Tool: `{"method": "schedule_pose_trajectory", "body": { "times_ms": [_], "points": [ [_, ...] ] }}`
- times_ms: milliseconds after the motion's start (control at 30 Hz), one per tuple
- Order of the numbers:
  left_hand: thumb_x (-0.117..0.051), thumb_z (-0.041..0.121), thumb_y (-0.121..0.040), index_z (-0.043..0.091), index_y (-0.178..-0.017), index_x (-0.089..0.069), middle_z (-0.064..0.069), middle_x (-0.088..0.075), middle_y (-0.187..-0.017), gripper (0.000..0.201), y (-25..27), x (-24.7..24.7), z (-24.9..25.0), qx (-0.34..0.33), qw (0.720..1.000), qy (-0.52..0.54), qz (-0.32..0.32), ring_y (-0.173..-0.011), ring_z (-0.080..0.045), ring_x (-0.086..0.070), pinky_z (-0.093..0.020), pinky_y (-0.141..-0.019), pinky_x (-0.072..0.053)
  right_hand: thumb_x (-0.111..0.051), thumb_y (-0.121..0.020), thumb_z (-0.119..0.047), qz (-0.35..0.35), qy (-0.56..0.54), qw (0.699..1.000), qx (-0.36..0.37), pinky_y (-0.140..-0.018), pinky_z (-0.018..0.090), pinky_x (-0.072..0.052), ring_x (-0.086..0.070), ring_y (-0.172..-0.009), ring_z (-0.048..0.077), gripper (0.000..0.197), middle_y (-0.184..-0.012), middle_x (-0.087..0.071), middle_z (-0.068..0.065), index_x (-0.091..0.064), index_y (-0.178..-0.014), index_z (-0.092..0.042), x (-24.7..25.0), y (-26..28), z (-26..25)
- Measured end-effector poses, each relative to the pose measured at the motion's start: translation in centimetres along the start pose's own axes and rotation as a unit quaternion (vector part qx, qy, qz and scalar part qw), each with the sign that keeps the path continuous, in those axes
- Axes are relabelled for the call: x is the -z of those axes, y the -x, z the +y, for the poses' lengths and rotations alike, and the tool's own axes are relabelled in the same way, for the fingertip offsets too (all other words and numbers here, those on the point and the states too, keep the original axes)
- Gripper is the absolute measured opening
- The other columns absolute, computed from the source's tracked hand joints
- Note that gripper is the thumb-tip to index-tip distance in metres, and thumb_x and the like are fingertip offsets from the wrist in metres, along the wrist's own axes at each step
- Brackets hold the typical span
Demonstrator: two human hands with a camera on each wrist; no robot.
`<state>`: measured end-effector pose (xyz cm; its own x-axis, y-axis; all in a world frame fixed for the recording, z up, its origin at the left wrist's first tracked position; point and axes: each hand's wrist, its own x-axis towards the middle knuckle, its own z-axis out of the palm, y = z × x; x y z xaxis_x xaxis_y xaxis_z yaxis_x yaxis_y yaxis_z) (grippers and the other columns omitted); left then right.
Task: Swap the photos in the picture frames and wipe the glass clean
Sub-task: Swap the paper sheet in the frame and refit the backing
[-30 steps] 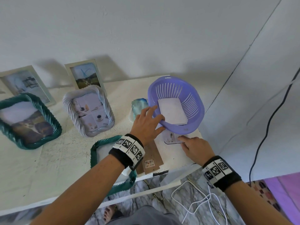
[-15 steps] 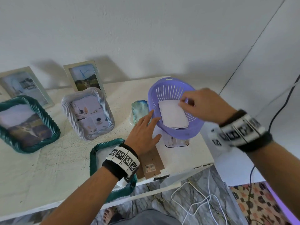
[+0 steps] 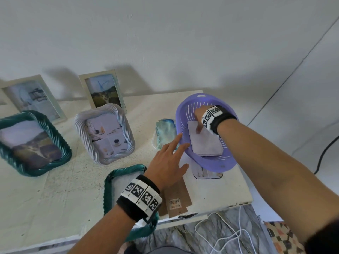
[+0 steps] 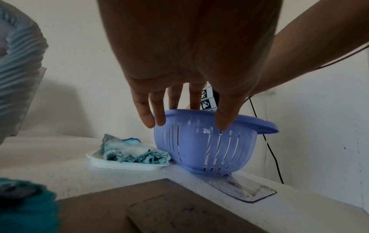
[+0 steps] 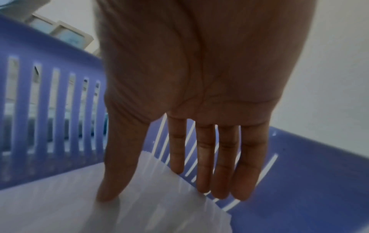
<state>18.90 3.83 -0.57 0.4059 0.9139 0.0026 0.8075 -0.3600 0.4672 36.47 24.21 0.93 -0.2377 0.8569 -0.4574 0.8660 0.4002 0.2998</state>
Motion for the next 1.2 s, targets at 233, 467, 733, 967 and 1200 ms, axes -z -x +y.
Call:
{"method": "schedule_pose_trajectory", "body": {
  "times_ms": [233,467,733,967,1200],
  "points": [
    [-0.054,0.041,-0.097,0.030,-0.151,-0.028,0.006,0.001,-0.166,0.060,0.0,0.0,-0.3,0.003,1.000,0.000,-0.006,-0.141,-0.027,-0.032,-0.043,-0.109,-0.039,-0.082,-0.069,-0.029,0.068,-0.054,0.996,0.003,-0.077,0.040,-0.057,-0.065,-0.091,0.033,0.052,-0.104,-0.068,0.008,-0.054,-0.111,-0.017,-0.2,0.2,-0.2],
    [-0.061,0.035,-0.092,0.026,-0.142,-0.047,-0.002,-0.028,-0.160,0.052,0.7,-0.2,-1.1,-0.003,0.991,0.109,0.074,-0.140,-0.026,-0.038,-0.040,-0.108,-0.039,-0.047,-0.090,-0.007,0.149,-0.246,0.958,0.009,-0.072,0.029,-0.037,-0.053,-0.090,0.028,0.023,-0.112,-0.061,0.010,-0.057,-0.109,-0.016,3.3,5.1,1.4],
    [-0.058,0.040,-0.091,0.022,-0.122,-0.064,0.011,-0.065,-0.117,0.036,3.4,3.5,-1.2,0.042,0.930,0.288,0.223,-0.110,0.000,-0.059,-0.022,-0.089,-0.050,-0.048,-0.090,-0.009,0.350,-0.442,0.824,0.057,-0.060,0.020,-0.041,-0.052,-0.067,0.009,0.019,-0.076,-0.055,-0.002,-0.057,-0.102,-0.021,7.7,15.4,2.0],
    [-0.065,0.027,-0.087,0.019,-0.114,-0.066,-0.004,-0.073,-0.099,0.027,7.8,8.3,-1.4,0.077,0.868,0.444,0.209,-0.084,-0.013,-0.067,-0.022,-0.074,-0.053,-0.054,-0.092,-0.008,0.316,-0.506,0.779,0.191,-0.067,0.025,-0.042,-0.053,-0.071,0.017,0.016,-0.074,-0.055,0.004,-0.058,-0.103,-0.018,5.7,19.0,-6.4],
    [-0.061,-0.001,-0.093,0.007,-0.095,-0.068,-0.009,-0.069,-0.079,0.010,13.9,7.6,-6.3,0.169,0.864,0.440,0.177,-0.067,-0.014,-0.062,-0.023,-0.061,-0.053,-0.059,-0.093,-0.008,0.313,-0.575,0.737,0.171,-0.072,0.011,-0.041,-0.056,-0.079,0.010,0.022,-0.086,-0.057,-0.007,-0.058,-0.115,-0.010,2.7,18.1,-15.7]
  ]
}}
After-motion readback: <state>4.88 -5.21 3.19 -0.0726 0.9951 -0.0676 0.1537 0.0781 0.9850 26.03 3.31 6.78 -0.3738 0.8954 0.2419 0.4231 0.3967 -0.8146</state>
